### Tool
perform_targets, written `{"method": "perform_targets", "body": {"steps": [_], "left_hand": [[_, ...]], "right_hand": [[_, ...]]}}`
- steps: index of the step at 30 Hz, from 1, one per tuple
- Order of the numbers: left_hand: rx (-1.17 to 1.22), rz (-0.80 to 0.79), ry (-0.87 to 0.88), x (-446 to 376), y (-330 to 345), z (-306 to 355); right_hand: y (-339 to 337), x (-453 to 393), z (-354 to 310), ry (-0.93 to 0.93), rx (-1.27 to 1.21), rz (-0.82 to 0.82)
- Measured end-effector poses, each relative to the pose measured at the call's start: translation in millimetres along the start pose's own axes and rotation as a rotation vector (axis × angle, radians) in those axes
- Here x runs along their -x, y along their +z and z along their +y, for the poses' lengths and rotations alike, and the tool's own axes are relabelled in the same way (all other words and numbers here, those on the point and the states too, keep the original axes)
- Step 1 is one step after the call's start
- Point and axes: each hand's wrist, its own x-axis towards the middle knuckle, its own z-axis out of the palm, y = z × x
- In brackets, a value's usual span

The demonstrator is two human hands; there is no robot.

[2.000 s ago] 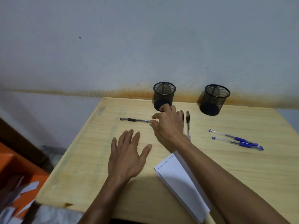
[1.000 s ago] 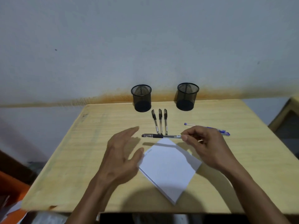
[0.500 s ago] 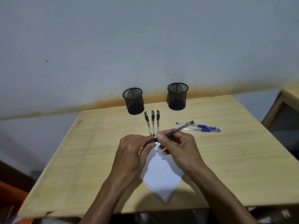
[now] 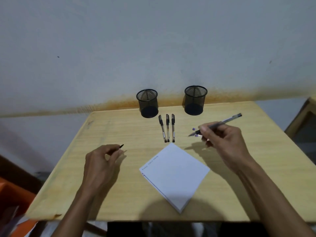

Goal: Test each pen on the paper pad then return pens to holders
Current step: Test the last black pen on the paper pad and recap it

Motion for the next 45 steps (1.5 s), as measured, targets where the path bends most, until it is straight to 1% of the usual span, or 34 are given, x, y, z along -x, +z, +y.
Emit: {"method": "perform_targets", "body": {"steps": [2, 5, 6, 15, 19, 21, 22, 23, 24, 25, 26, 27, 29, 32, 34, 36, 40, 45], "left_hand": [[0.008, 0.031, -0.054, -8, 7, -10], [0.054, 0.043, -0.231, -24, 15, -26], [0.050, 0.049, -0.265, -28, 18, -30], [-0.008, 0.109, -0.255, -34, 30, -41], [-0.038, 0.085, -0.250, -29, 26, -36], [-0.063, 0.138, -0.198, -20, 25, -26], [-0.034, 0.166, -0.153, -14, 27, -18], [0.049, 0.164, -0.101, -7, 30, -7], [0.149, 0.118, -0.052, 0, 33, 3], [0.239, 0.036, 0.006, 7, 38, 11], [0.279, -0.056, 0.085, 12, 42, 16], [0.246, -0.144, 0.169, 15, 46, 15], [0.092, -0.249, 0.314, 15, 55, 5], [-0.070, -0.338, 0.325, 13, 63, -6], [-0.127, -0.358, 0.353, 14, 68, -10], [-0.145, -0.350, 0.364, 13, 70, -15], [-0.180, -0.348, 0.389, 15, 71, -14], [-0.225, -0.314, 0.474, 16, 74, -17]], "right_hand": [[12, 8, 8, 0.049, 0.012, -0.020], [26, 16, 17, 0.120, 0.020, -0.040], [30, 19, 18, 0.135, 0.018, -0.048], [40, 24, 21, 0.190, 0.059, -0.060], [42, 24, 25, 0.184, 0.049, -0.045], [45, 23, 25, 0.198, -0.024, -0.023], [46, 22, 24, 0.202, -0.065, -0.017], [48, 20, 23, 0.191, -0.082, -0.020], [51, 19, 22, 0.171, -0.077, -0.034], [53, 17, 22, 0.139, -0.050, -0.055], [57, 15, 22, 0.106, -0.013, -0.084], [60, 13, 23, 0.076, 0.032, -0.111], [67, 8, 27, 0.050, 0.111, -0.155], [76, 1, 37, 0.046, 0.246, -0.232], [80, -1, 42, 0.099, 0.262, -0.274], [84, -6, 47, 0.143, 0.247, -0.293], [89, -17, 51, 0.086, 0.276, -0.299], [89, -26, 64, 0.121, 0.260, -0.341]]}}
